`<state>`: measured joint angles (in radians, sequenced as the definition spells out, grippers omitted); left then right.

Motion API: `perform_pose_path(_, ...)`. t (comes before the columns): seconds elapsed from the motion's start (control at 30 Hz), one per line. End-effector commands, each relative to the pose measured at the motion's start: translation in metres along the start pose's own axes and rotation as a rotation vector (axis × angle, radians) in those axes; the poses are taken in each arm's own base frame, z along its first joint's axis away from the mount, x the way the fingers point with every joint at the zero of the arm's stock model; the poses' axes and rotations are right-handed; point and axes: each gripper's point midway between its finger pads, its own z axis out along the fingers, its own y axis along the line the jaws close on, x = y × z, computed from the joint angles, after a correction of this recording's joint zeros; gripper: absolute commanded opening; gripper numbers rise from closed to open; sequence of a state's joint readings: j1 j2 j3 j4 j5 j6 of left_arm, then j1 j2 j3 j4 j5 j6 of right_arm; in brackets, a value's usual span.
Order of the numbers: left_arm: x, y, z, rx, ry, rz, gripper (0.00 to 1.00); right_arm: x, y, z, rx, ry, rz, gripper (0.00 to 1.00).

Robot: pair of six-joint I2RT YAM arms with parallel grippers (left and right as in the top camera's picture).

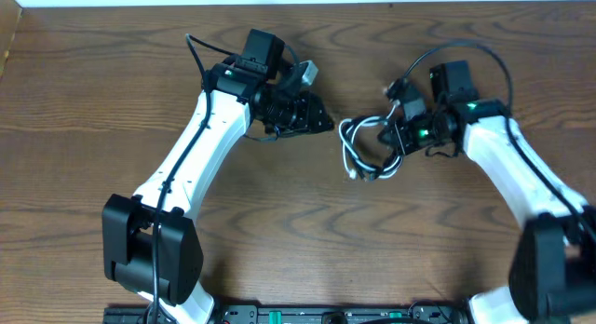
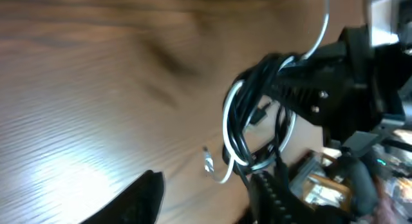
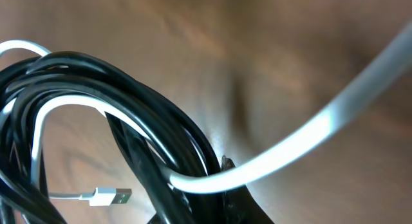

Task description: Untangle cables

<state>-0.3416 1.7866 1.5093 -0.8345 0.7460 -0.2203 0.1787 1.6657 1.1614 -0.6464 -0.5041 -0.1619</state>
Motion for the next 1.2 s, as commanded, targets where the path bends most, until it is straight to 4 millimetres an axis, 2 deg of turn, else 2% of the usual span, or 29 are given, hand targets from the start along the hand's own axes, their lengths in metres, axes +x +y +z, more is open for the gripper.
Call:
perform_pose_path(0.0, 0.006, -0.032, -0.003, 0.189, 0.032, 0.068, 0.50, -0.022, -0.011, -0.032, 0.224, -0.088, -0.037, 0.01)
perform_pose_path(0.1, 0.006, -0.037, -0.002, 0.208, 0.035, 0.082, 0.50, -0.024, -0.020, -0.039, 0.345, -0.102, 0.009, 0.01)
perform_pose_path(0.23, 0.010, -0.041, 0.005, 0.188, 0.044, 0.087, 0.50, -0.023, -0.022, -0.038, 0.428, -0.105, 0.056, 0.01)
perform_pose_path(0.37, 0.006, -0.020, 0.019, 0.008, 0.012, -0.021, 0.50, -0.024, -0.014, -0.035, 0.432, -0.112, 0.072, 0.01)
perform_pose_path(0.67, 0.000, 0.005, 0.034, -0.234, -0.073, -0.132, 0.50, -0.023, -0.012, -0.033, 0.427, -0.113, 0.111, 0.01)
perform_pose_path(1.0, -0.021, -0.001, 0.055, -0.224, -0.160, -0.178, 0.49, -0.020, -0.011, -0.033, 0.426, -0.104, 0.118, 0.01)
perform_pose_path(1.03, -0.021, 0.002, 0.059, -0.227, -0.155, -0.187, 0.48, -0.020, -0.011, -0.033, 0.427, -0.103, 0.118, 0.01)
perform_pose_path(1.1, -0.019, 0.007, 0.065, -0.236, -0.142, -0.203, 0.36, -0.020, -0.011, -0.033, 0.427, -0.103, 0.118, 0.02)
perform_pose_path(1.17, -0.018, 0.012, 0.071, -0.244, -0.131, -0.211, 0.31, -0.019, -0.011, -0.033, 0.427, -0.101, 0.118, 0.01)
